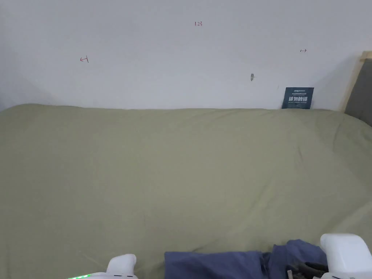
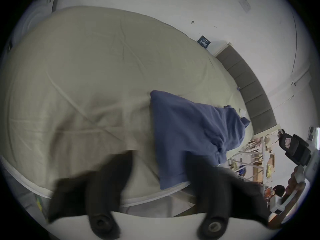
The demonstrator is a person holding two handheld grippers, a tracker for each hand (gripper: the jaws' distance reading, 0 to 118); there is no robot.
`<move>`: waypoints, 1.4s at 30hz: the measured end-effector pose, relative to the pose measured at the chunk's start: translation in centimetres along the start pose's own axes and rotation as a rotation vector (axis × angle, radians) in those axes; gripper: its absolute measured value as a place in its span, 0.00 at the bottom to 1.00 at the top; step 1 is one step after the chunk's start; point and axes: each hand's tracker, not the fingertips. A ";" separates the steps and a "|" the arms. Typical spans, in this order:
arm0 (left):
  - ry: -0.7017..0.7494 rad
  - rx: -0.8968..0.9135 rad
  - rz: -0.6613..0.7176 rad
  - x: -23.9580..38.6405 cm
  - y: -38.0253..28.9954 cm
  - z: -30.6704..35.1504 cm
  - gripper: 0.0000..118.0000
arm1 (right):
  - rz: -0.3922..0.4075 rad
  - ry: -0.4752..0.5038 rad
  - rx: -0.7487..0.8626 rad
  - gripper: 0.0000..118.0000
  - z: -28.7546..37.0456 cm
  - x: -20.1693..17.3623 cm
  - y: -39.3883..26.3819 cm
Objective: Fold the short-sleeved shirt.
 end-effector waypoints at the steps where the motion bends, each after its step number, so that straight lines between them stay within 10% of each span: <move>1: -0.032 -0.006 0.020 0.0 -0.1 -0.5 0.88 | 0.000 -0.001 0.004 0.01 0.2 0.0 0.1; 12: -0.312 0.125 0.278 -2.0 0.3 -4.4 0.94 | -0.039 0.014 0.011 0.01 0.6 0.7 -0.3; 14: -0.470 0.143 0.424 -3.2 -0.1 -4.8 0.71 | -0.038 0.007 0.005 0.01 0.5 0.7 -0.5; 16: -0.525 0.101 0.514 -3.7 -0.8 -5.6 0.05 | -0.041 0.006 0.003 0.01 0.5 0.8 -0.6; 19: -0.288 0.102 0.350 -3.3 -1.6 -6.3 0.05 | -0.049 0.011 0.003 0.01 0.5 0.8 -0.6; 27: -0.436 0.078 0.400 -3.4 -0.9 -5.3 0.05 | -0.064 -0.001 0.000 0.01 0.4 1.1 -0.8; 42: -0.200 0.113 0.290 -9.4 3.0 4.3 0.04 | -0.054 -0.021 0.012 0.01 0.8 1.0 0.1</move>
